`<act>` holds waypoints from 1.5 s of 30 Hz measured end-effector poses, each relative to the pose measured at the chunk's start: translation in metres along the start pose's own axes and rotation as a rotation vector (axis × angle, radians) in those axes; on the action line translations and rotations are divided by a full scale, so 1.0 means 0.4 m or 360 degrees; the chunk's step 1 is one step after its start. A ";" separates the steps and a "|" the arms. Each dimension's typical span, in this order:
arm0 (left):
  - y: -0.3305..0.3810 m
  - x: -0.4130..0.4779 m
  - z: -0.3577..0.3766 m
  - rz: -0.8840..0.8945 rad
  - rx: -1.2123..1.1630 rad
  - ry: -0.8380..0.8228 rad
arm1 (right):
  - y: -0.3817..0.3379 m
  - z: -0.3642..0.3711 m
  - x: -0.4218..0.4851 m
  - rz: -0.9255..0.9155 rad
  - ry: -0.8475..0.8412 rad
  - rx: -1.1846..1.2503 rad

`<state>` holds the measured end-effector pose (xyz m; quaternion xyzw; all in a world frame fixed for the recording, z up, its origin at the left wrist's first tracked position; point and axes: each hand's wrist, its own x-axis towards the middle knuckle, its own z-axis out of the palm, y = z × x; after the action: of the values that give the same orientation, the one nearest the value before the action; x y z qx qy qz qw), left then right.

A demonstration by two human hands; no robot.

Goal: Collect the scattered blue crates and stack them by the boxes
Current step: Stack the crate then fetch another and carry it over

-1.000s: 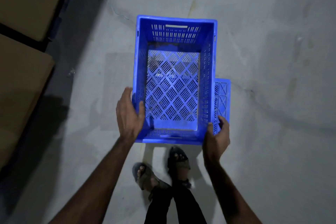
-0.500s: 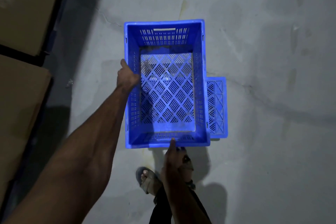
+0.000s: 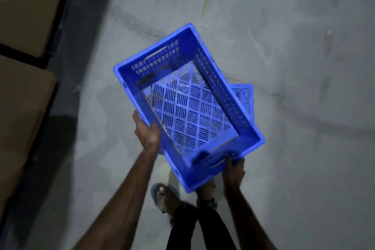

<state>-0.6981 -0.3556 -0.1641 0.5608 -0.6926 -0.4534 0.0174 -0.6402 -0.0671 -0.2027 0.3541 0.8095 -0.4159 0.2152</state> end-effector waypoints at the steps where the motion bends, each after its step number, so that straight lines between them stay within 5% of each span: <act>1: -0.032 -0.045 0.003 -0.0045 -0.0073 0.0044 | -0.073 -0.034 -0.017 -0.0091 0.0055 0.0013; 10: -0.139 -0.306 0.061 -0.0295 -0.0347 0.0091 | -0.225 -0.171 0.184 -0.0128 -0.0004 -0.0244; 13: -0.108 -0.267 0.043 -0.0421 -0.0217 0.0495 | -0.239 -0.164 0.200 -0.0064 0.0070 -0.0172; 16: -0.042 -0.161 -0.041 -0.0126 -0.0098 0.0777 | -0.242 -0.159 0.173 -0.0015 0.0169 -0.0029; 23: 0.098 0.172 -0.165 0.0544 0.0519 0.0068 | -0.178 -0.177 0.156 0.0220 0.0240 0.0333; 29: 0.098 0.294 -0.188 0.0109 0.0594 -0.0665 | -0.129 -0.168 0.179 0.0252 -0.0375 0.0873; 39: -0.043 0.147 -0.256 -0.0188 0.0300 -0.0512 | -0.062 -0.192 0.059 0.0203 -0.0576 0.1132; 45: -0.287 -0.014 -0.408 -0.0321 0.0196 -0.0411 | 0.063 -0.282 -0.144 0.0197 -0.0684 0.1179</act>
<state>-0.5218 -0.4459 -0.1398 0.5646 -0.6556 -0.4778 -0.1518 -0.5892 0.0133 -0.1155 0.3605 0.5195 -0.7291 0.2617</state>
